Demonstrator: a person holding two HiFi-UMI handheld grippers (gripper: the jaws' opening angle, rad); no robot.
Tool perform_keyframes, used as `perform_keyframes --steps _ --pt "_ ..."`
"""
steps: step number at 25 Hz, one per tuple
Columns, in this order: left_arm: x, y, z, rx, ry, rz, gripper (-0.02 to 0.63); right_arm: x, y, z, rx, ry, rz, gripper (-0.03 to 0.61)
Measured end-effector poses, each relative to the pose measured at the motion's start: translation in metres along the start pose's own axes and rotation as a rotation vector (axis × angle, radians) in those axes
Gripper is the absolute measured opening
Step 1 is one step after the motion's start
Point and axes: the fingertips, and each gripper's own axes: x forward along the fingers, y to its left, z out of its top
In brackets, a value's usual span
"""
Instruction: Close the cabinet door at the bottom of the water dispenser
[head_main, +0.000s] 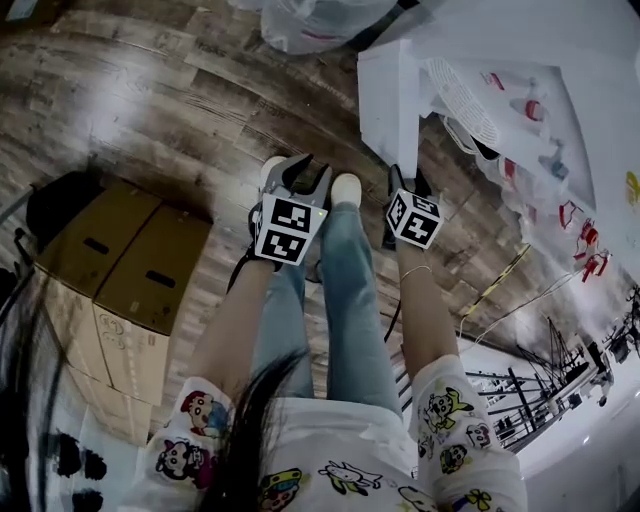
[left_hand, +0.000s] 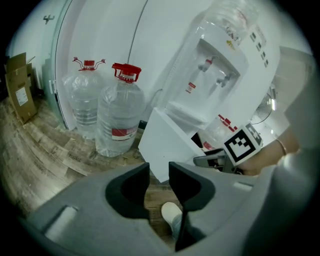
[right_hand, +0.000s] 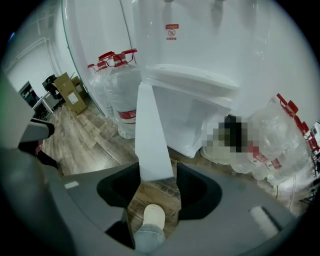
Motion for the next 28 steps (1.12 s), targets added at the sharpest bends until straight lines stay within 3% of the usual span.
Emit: perform_keyframes --steps 11,23,28 --pt "0.032 -0.022 0.013 -0.076 -0.052 0.046 0.121 0.006 -0.067 0.014 0.007 0.021 -0.043 0.238" --pt "0.042 -0.044 0.012 -0.104 -0.087 0.08 0.121 0.013 -0.11 0.024 0.021 0.007 -0.07 0.238" --pt "0.052 -0.059 0.008 -0.098 -0.096 0.071 0.121 0.016 -0.121 0.033 -0.029 -0.017 -0.07 0.182"
